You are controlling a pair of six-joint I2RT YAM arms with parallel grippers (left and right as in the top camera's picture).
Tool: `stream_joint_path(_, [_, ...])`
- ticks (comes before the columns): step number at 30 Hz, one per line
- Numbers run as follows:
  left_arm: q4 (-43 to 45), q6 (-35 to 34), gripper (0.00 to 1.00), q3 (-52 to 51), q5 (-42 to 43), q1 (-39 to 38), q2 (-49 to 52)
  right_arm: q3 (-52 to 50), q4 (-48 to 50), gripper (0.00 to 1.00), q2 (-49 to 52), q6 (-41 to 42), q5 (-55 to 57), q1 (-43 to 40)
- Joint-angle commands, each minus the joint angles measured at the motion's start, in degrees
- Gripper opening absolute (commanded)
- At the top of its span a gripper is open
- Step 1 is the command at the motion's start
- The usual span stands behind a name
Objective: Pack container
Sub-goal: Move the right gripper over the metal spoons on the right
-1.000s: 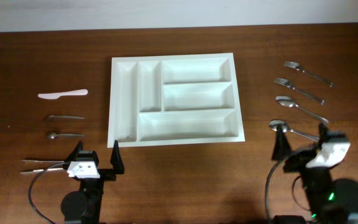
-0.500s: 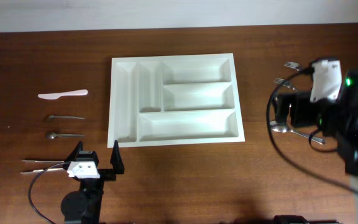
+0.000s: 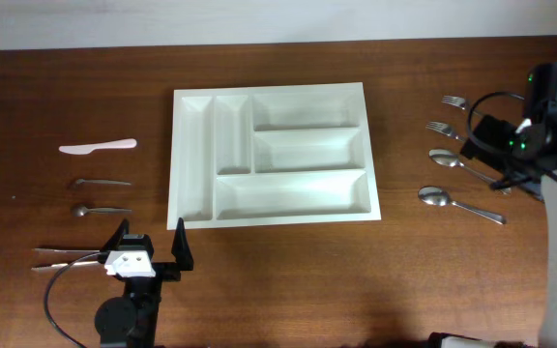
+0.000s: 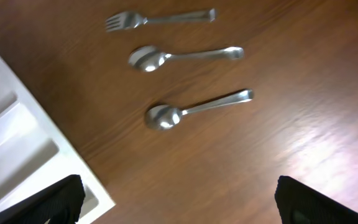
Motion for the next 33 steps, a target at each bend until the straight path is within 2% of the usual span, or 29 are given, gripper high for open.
stream_joint_path(1, [0.0,0.9,0.99,-0.4,0.0,0.0,-0.5,1.5,0.3,0.99,2.8,8.4,-0.5,-1.1])
stream_joint_path(5, [0.0,0.9,0.99,-0.4,0.0,0.0,-0.5,1.5,-3.5,0.99,7.0,32.1,-1.0,-4.0])
stream_joint_path(7, [0.0,0.9,0.99,-0.4,0.0,0.0,-0.5,1.5,-4.6,0.99,9.2,40.3,-1.0,-5.3])
stream_joint_path(9, [0.0,0.9,0.99,-0.4,0.0,0.0,-0.5,1.5,-4.5,0.99,11.4,44.5,-1.6,-6.5])
stream_joint_path(12, [0.0,0.9,0.99,-0.4,0.0,0.0,-0.5,1.5,-3.6,0.99,14.6,46.8,-2.8,-7.6])
stream_joint_path(26, [0.0,0.9,0.99,-0.4,0.0,0.0,-0.5,1.5,-2.1,0.99,29.5,46.8,-3.0,-7.7])
stream_joint_path(33, [0.0,0.9,0.99,-0.4,0.0,0.0,-0.5,1.5,-0.8,0.99,30.5,58.2,-6.4,-8.5])
